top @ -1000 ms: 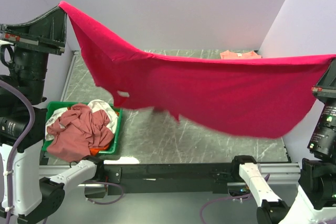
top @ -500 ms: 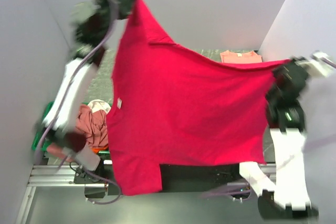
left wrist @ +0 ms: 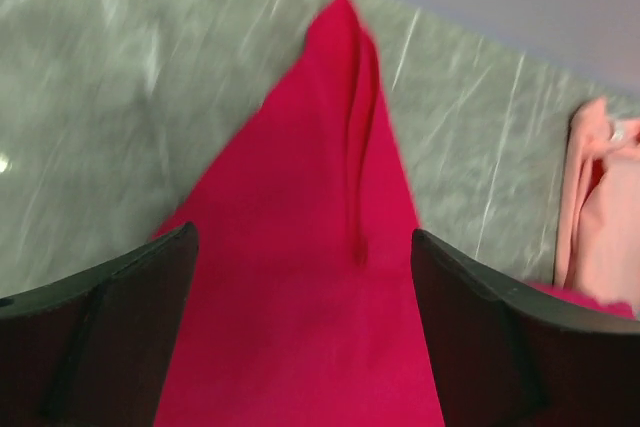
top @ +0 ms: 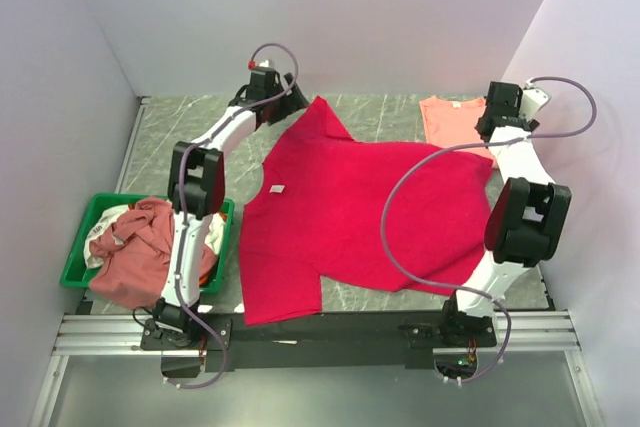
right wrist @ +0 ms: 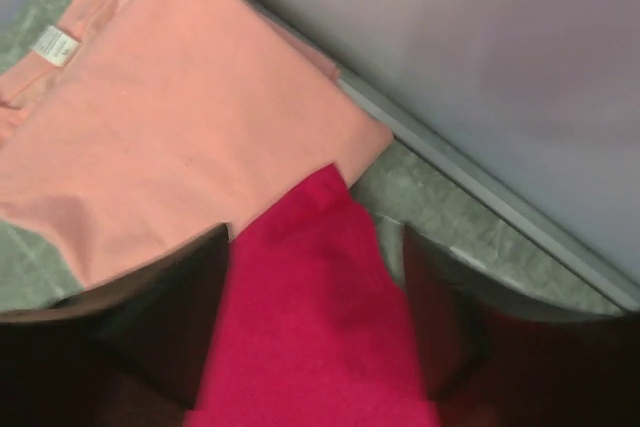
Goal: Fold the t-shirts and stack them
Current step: Flatten the tshirt out
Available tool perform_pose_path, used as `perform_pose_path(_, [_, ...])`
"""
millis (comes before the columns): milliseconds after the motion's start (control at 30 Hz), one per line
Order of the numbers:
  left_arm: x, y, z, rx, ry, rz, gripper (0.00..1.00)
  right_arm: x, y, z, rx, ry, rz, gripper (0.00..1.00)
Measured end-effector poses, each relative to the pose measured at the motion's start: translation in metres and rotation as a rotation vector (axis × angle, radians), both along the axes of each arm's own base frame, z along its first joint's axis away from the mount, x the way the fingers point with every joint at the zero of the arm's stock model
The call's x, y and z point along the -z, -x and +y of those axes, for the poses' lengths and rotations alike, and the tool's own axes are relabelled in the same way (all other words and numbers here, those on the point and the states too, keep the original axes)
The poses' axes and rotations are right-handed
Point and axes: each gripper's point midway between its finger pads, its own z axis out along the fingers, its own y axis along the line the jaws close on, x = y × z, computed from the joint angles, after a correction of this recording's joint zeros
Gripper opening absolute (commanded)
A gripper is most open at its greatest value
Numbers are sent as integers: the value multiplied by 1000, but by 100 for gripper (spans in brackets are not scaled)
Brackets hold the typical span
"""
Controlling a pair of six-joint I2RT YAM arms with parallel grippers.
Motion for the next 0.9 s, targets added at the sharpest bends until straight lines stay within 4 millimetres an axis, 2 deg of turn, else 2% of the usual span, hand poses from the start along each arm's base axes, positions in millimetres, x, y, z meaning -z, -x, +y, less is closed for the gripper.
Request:
perform_pose_path(67, [5, 19, 6, 0, -16, 44, 92, -2, 0, 3, -14, -17, -6, 82])
perform_pose_path(100, [1, 29, 10, 1, -22, 52, 92, -7, 1, 6, -22, -27, -21, 83])
perform_pose_path(267, [-61, 78, 25, 2, -11, 3, 92, -30, 14, 19, -57, -60, -85, 81])
perform_pose_path(367, [-97, 105, 30, 8, 10, -57, 92, -25, 31, 33, -98, -104, -85, 79])
perform_pose_path(433, [-101, 118, 29, 18, 16, -71, 92, -13, 42, 44, -133, -148, -65, 78])
perform_pose_path(500, [-89, 132, 24, 34, 11, -47, 92, 2, 53, 57, -166, -201, -35, 77])
perform_pose_path(633, [-34, 166, 7, 90, -23, 81, 92, 32, 71, 84, -237, -305, 23, 77])
perform_pose_path(700, [-14, 182, 2, 115, -38, 142, 92, 45, 79, 96, -262, -352, 51, 77])
perform_pose_path(733, [-6, 189, -2, 132, -42, 169, 92, 52, 82, 101, -271, -373, 65, 77])
perform_pose_path(900, [15, 197, -5, 155, -54, 233, 93, 82, 104, 123, -301, -477, 135, 77])
